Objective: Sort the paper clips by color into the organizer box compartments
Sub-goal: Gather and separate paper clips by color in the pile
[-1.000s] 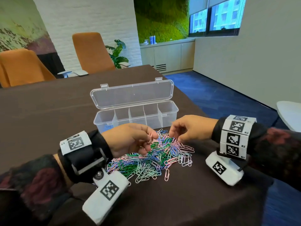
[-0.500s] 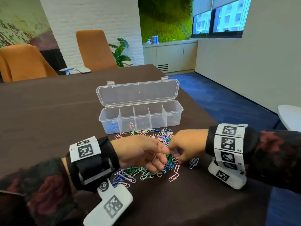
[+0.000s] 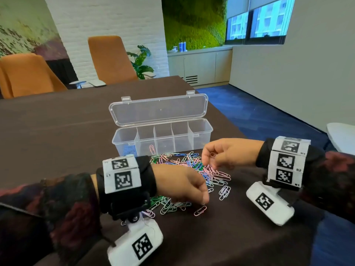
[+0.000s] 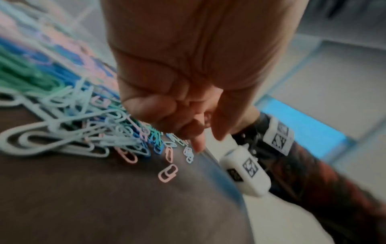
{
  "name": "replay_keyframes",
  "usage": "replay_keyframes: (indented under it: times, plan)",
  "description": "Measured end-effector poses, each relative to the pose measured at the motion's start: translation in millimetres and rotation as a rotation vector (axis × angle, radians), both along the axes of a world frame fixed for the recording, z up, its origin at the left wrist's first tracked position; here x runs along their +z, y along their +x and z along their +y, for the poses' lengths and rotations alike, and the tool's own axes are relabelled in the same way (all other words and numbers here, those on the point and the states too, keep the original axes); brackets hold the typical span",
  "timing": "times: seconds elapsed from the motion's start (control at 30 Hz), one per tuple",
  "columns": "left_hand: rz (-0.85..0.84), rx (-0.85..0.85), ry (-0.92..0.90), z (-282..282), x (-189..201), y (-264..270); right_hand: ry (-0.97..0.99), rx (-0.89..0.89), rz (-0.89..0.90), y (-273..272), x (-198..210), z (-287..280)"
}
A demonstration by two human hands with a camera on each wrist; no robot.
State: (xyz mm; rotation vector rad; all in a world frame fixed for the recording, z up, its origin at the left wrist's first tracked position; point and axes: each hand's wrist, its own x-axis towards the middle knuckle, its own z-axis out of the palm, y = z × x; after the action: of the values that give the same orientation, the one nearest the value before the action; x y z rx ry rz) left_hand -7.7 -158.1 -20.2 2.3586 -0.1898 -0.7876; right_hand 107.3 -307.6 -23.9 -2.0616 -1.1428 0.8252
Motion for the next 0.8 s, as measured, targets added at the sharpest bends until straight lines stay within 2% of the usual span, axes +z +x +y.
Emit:
replay_keyframes:
  times: [0.07,0.13,0.23,0.3,0.43,0.63,0.8]
  plan:
    - [-0.116,-0.195,0.291,-13.2,0.1,3.5,-0.156,0.154,-0.215,-8.2,4.1,0.8]
    - [-0.224,-0.319,0.513,-25.8,-0.8,5.0,-0.289,0.260,-0.368,-16.6,4.1,2.1]
    - [-0.320,-0.419,0.718,-35.7,-4.2,6.1,-0.350,0.291,-0.487,-23.7,2.4,4.5]
    - [-0.345,-0.406,0.718,-33.5,-4.1,3.4,-0.344,0.285,-0.503,-25.7,1.6,6.2]
    - [-0.350,-0.312,0.605,-12.5,-9.2,-4.0,-0.314,0.300,-0.514,-32.4,-0.5,13.1]
    - [-0.384,-0.276,0.757,-2.2,-13.1,-13.0,-0.296,0.295,-0.529,-40.1,-4.8,24.1]
    - [-0.447,-0.280,0.681,-4.7,-16.2,-17.9,-0.296,0.333,-0.594,-47.8,-8.8,30.7]
